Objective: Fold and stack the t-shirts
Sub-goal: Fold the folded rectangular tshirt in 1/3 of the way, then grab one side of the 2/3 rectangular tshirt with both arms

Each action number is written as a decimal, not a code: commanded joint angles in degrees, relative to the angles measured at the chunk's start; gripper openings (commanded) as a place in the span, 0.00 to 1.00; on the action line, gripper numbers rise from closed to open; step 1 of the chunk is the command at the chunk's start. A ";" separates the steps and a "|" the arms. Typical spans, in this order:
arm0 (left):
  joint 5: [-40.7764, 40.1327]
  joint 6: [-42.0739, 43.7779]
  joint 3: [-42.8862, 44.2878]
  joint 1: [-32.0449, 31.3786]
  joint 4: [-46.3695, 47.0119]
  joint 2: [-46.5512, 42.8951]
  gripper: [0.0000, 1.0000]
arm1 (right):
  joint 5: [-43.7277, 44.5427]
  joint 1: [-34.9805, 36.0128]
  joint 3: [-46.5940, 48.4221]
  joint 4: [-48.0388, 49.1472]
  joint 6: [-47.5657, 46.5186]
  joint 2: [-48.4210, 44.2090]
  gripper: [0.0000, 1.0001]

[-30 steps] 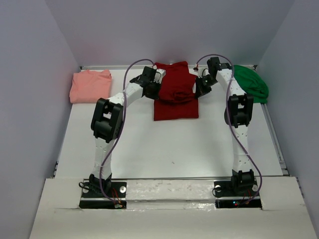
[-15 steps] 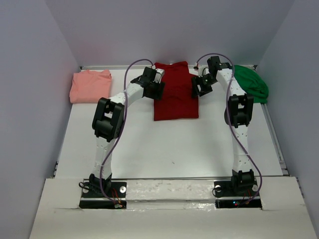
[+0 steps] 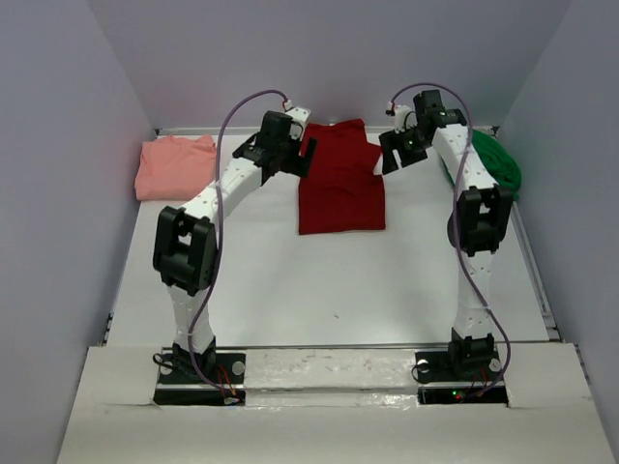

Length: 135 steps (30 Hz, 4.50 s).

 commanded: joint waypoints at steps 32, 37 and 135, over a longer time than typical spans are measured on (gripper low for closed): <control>42.43 -5.73 -29.27 10.93 3.58 -4.62 0.71 | -11.41 -0.35 -38.46 3.06 2.05 -16.50 0.69; 45.50 -7.15 -26.29 11.10 5.07 0.04 0.60 | -12.29 -0.35 -35.04 3.76 2.40 -13.60 0.70; 46.04 -7.85 -22.68 4.16 4.46 2.33 0.01 | -4.47 3.52 -38.28 7.10 4.51 -5.95 0.55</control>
